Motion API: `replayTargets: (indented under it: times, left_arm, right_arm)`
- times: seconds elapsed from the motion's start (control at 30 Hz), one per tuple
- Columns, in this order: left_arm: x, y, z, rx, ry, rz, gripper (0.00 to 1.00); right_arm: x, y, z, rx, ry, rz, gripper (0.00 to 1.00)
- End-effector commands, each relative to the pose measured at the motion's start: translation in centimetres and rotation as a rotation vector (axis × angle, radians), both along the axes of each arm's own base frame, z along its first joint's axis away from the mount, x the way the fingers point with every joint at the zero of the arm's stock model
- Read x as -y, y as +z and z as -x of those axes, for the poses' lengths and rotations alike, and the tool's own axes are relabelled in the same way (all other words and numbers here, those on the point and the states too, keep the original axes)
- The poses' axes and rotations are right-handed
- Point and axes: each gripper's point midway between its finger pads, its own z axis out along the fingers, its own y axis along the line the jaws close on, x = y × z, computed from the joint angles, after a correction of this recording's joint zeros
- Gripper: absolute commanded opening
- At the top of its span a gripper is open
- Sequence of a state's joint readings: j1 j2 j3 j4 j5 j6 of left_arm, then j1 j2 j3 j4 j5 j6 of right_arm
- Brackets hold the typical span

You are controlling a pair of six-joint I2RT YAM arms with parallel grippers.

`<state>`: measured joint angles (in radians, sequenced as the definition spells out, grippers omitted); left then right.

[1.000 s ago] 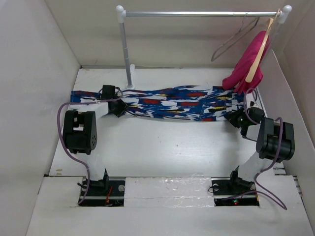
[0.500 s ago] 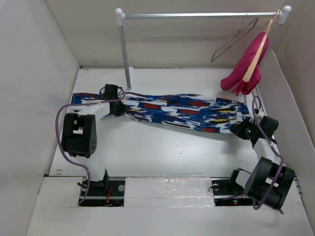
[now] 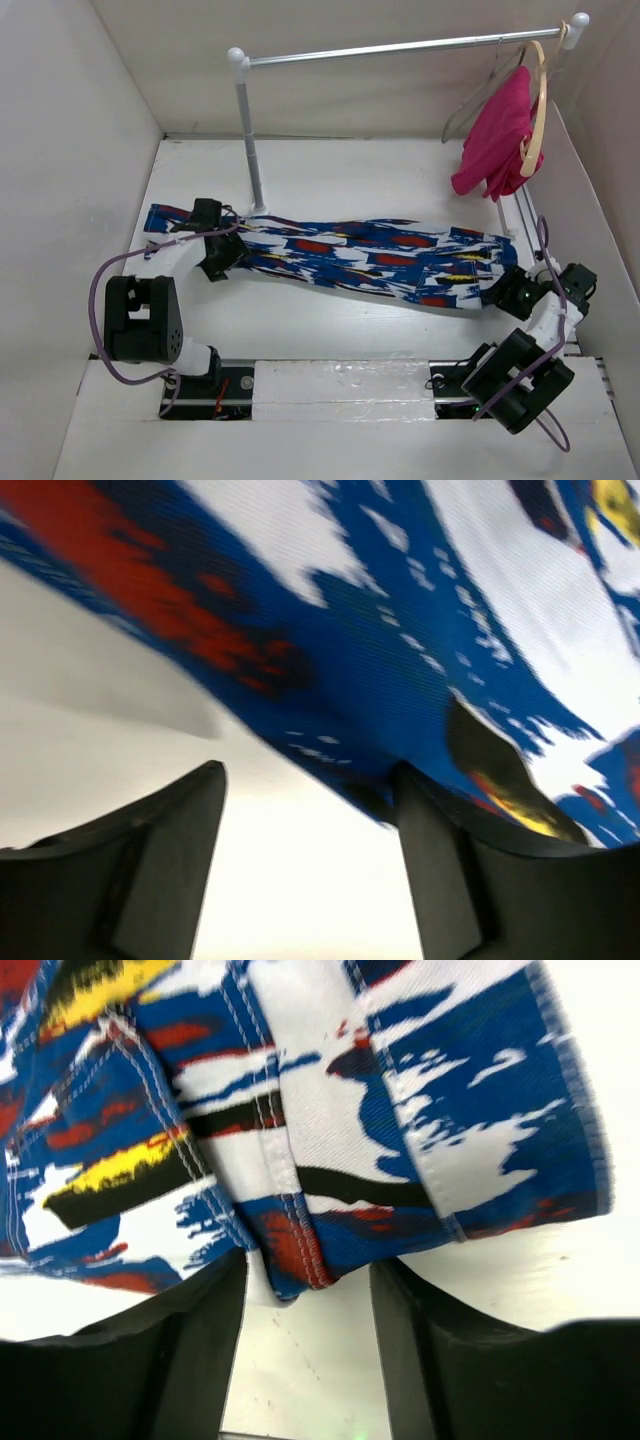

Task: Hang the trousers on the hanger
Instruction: Fold the trousers

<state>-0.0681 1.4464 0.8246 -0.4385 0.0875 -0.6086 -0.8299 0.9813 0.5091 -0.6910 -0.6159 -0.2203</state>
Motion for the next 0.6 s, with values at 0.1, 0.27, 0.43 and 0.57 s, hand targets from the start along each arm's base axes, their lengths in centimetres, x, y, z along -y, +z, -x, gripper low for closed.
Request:
replayTargets:
  times: [0.1,0.27,0.43,0.57]
  left_arm:
    - [-2.8,2.6,-3.2,0.034,0.005,-0.124,0.65]
    - [-1.4,7.0,-7.1,0.174,0.031,-0.059,0.62]
    - [-2.0,13.6,-9.2,0.369,0.032,-0.225,0.63]
    - [0.1,13.0,-11.5,0.41,-0.032,-0.137,0.61]
  right_arm:
    - [2.6,3.0,-3.9,0.104,0.079,0.16,0.59]
    - [0.7,4.0,-5.2,0.175,0.134,0.13,0.65]
    - [-0.1,6.8,-5.9,0.207,0.182,0.205,0.7]
    - [-2.0,9.3,-6.5,0.283,0.231,0.223,0.67]
